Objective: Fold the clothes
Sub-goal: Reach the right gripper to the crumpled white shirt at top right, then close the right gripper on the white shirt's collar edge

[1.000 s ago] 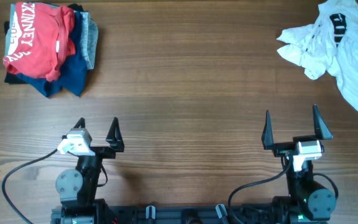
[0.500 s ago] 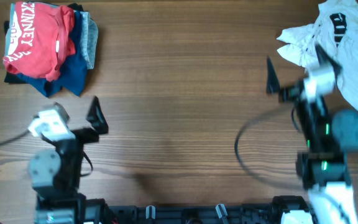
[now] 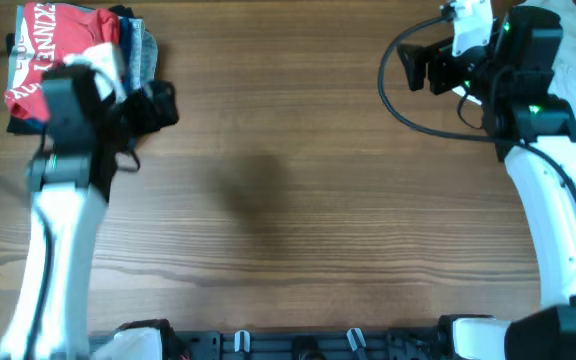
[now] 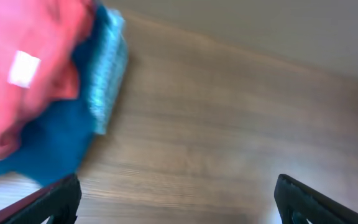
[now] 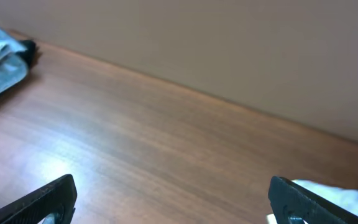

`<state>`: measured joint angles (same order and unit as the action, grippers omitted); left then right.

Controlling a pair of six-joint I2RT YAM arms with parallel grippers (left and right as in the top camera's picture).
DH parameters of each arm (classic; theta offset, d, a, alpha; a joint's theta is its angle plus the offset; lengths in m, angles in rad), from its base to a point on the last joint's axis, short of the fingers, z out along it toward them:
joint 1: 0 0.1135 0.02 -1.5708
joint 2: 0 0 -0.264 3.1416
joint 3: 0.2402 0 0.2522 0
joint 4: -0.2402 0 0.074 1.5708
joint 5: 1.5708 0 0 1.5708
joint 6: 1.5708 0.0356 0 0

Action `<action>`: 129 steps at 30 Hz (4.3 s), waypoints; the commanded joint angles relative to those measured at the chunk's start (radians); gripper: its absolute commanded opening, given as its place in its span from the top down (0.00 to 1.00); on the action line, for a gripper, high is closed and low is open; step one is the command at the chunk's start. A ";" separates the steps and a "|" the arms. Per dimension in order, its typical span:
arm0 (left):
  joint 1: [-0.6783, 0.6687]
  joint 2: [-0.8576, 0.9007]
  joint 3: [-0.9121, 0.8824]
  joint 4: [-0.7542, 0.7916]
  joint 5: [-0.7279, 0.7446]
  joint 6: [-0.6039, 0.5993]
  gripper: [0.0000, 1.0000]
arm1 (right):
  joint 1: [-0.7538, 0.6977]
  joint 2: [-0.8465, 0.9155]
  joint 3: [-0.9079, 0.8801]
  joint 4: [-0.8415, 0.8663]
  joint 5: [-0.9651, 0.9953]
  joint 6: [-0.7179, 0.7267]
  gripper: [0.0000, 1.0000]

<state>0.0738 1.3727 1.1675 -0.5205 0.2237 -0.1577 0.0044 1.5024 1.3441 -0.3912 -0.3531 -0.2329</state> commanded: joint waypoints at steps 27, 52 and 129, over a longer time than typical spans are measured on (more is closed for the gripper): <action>-0.291 0.303 0.293 0.043 0.024 0.016 0.00 | -0.373 0.297 0.030 0.053 0.364 0.313 0.05; -0.430 0.311 0.292 0.055 -0.017 0.016 0.00 | -0.370 0.672 0.029 0.348 0.267 0.425 0.37; -0.343 0.236 0.292 0.043 -0.080 0.015 0.00 | -0.275 0.381 0.248 -0.053 0.068 0.355 0.96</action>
<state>-0.3130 1.6829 1.4467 -0.4828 0.1532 -0.1577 -0.3244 1.9602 1.5600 -0.4034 -0.1913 0.1696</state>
